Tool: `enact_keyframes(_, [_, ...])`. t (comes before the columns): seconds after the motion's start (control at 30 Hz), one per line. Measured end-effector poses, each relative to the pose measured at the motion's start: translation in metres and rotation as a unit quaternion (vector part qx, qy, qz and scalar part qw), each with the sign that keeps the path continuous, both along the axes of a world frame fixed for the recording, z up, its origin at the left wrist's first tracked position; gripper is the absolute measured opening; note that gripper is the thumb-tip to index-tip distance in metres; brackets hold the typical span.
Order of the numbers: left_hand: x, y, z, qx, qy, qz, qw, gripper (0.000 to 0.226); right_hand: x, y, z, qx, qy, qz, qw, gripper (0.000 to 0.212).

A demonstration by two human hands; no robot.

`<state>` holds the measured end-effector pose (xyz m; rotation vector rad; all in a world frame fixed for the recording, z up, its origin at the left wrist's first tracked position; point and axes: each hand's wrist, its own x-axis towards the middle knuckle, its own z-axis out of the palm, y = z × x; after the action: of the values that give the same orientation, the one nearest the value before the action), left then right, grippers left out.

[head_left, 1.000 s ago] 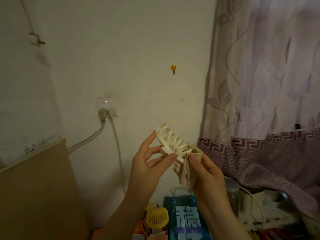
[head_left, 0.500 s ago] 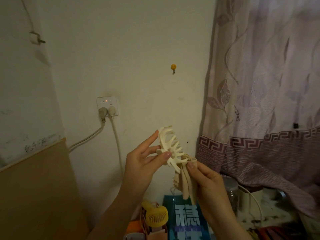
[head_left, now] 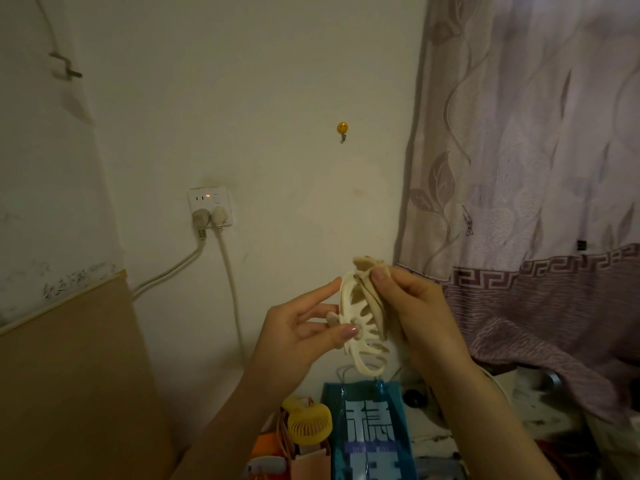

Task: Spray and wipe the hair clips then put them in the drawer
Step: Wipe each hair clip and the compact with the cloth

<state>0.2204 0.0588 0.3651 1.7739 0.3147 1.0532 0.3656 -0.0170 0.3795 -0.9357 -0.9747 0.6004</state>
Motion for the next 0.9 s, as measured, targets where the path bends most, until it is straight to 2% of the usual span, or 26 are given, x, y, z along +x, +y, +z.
enact_keyframes(0.13, [-0.001, 0.0, -0.002, 0.012, 0.003, 0.003, 1.0, 0.058, -0.005, 0.0, -0.001, -0.009, -0.014, 0.037, 0.999, 0.041])
enact_keyframes(0.33, [-0.002, 0.001, -0.009, 0.002, 0.004, 0.002, 1.0, 0.059, -0.002, -0.001, -0.01, -0.036, -0.045, 0.035, 0.998, 0.043])
enact_keyframes(0.7, [0.0, 0.007, -0.015, 0.001, 0.022, -0.013, 1.0, 0.056, 0.008, -0.004, -0.018, -0.039, 0.029, 0.025, 0.998, 0.032])
enact_keyframes(0.83, [-0.001, 0.009, -0.015, -0.005, 0.011, -0.007, 1.0, 0.053, 0.015, -0.004, -0.02, -0.039, 0.017, -0.034, 0.999, 0.027])
enact_keyframes(0.9, [-0.001, 0.008, -0.015, -0.005, 0.004, -0.004, 1.0, 0.054, 0.013, -0.005, -0.02, -0.025, 0.009, -0.024, 0.999, 0.033])
